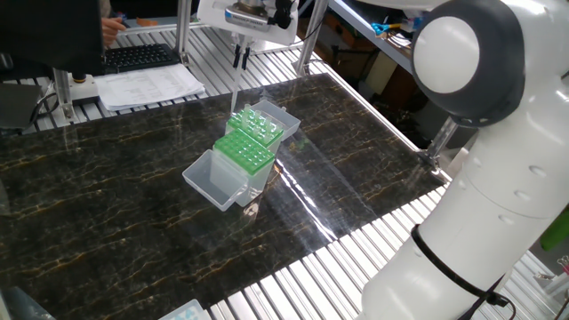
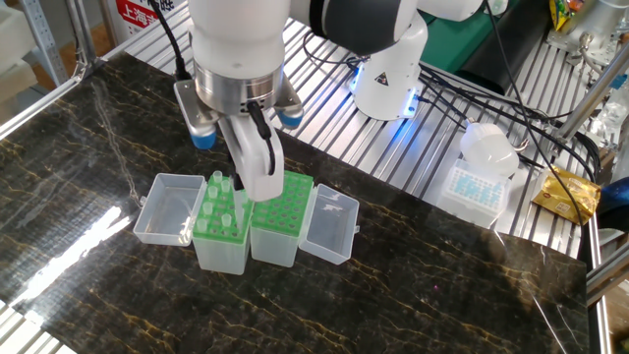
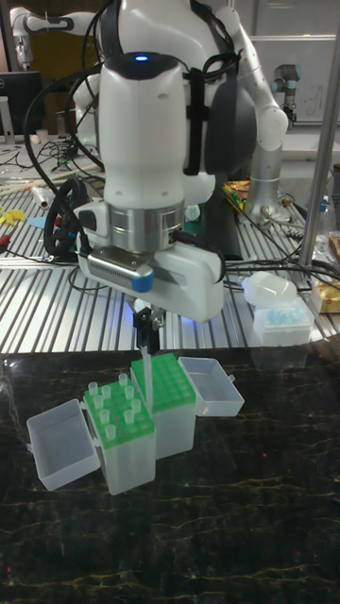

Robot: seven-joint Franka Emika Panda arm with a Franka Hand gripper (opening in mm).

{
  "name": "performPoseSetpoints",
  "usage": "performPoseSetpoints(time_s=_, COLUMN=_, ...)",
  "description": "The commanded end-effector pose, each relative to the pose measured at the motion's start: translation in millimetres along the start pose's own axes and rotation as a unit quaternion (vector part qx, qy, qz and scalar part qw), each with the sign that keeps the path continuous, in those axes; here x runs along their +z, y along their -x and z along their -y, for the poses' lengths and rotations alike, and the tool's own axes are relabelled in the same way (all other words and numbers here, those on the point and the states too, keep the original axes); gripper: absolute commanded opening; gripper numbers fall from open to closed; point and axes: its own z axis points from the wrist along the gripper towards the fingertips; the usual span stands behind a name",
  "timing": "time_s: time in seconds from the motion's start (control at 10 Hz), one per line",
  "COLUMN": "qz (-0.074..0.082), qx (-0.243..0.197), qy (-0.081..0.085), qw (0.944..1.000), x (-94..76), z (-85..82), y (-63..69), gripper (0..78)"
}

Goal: Transfer all large pipette tips from one holder to another

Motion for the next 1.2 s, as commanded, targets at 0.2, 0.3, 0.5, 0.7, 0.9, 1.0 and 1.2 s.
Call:
performPoseSetpoints(time_s=0.2, qz=0.003, qx=-0.005, qy=0.002, qw=1.0000, x=0.9, z=1.2, y=7.9, gripper=1.2)
performPoseSetpoints(time_s=0.3, qz=0.003, qx=-0.005, qy=0.003, qw=1.0000, x=1.1, z=1.4, y=8.3, gripper=1.2)
performPoseSetpoints(time_s=0.5, qz=0.001, qx=-0.006, qy=0.004, qw=1.0000, x=3.1, z=2.2, y=8.5, gripper=1.2)
performPoseSetpoints(time_s=0.7, qz=0.002, qx=-0.008, qy=0.004, qw=1.0000, x=6.7, z=3.8, y=6.5, gripper=1.2)
performPoseSetpoints(time_s=0.9, qz=0.002, qx=-0.007, qy=0.004, qw=1.0000, x=8.0, z=4.6, y=4.5, gripper=1.2)
performPoseSetpoints(time_s=1.0, qz=0.002, qx=-0.007, qy=0.004, qw=1.0000, x=8.0, z=4.6, y=4.5, gripper=1.2)
performPoseSetpoints(time_s=1.2, qz=0.002, qx=-0.009, qy=0.004, qw=1.0000, x=11.2, z=6.4, y=4.3, gripper=1.2)
